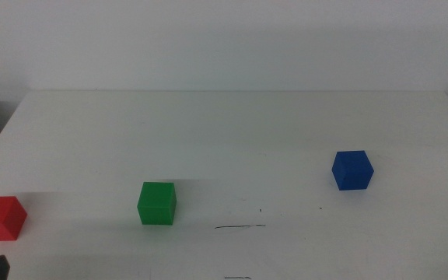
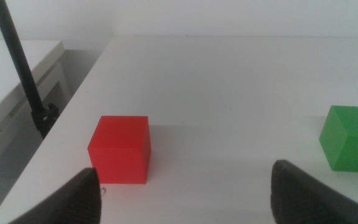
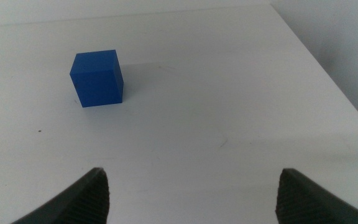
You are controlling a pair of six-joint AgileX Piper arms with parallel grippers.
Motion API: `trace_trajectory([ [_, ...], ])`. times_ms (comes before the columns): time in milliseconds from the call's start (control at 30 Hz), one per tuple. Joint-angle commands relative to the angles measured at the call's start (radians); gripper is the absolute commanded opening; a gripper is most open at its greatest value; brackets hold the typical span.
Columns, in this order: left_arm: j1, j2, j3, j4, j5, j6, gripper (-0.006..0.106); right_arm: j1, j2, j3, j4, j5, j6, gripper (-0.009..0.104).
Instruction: Stack red cubes first, then green, then blue cubes in a specific spot.
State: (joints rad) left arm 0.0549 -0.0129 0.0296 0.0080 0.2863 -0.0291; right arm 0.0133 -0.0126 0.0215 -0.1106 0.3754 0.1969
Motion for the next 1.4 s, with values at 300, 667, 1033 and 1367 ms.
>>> trace_trajectory([
  [300, 0.018, -0.024, -0.008, -0.019, -0.024, -0.012, 0.093, -0.008, -0.015, -0.005, -0.015, -0.058, -0.010, 0.074],
  [667, 0.026, 0.149, -0.225, -0.019, 0.111, -0.008, 0.093, -0.008, -0.015, -0.005, -0.015, -0.058, -0.010, 0.074],
  [1033, 0.026, 0.443, -0.641, -0.019, 0.542, 0.041, 0.093, -0.008, -0.015, -0.005, -0.015, -0.058, -0.010, 0.074],
  [1367, 0.026, 0.695, -1.027, -0.001, 0.944, 0.041, 0.093, -0.008, -0.015, -0.005, -0.015, -0.058, -0.010, 0.074],
])
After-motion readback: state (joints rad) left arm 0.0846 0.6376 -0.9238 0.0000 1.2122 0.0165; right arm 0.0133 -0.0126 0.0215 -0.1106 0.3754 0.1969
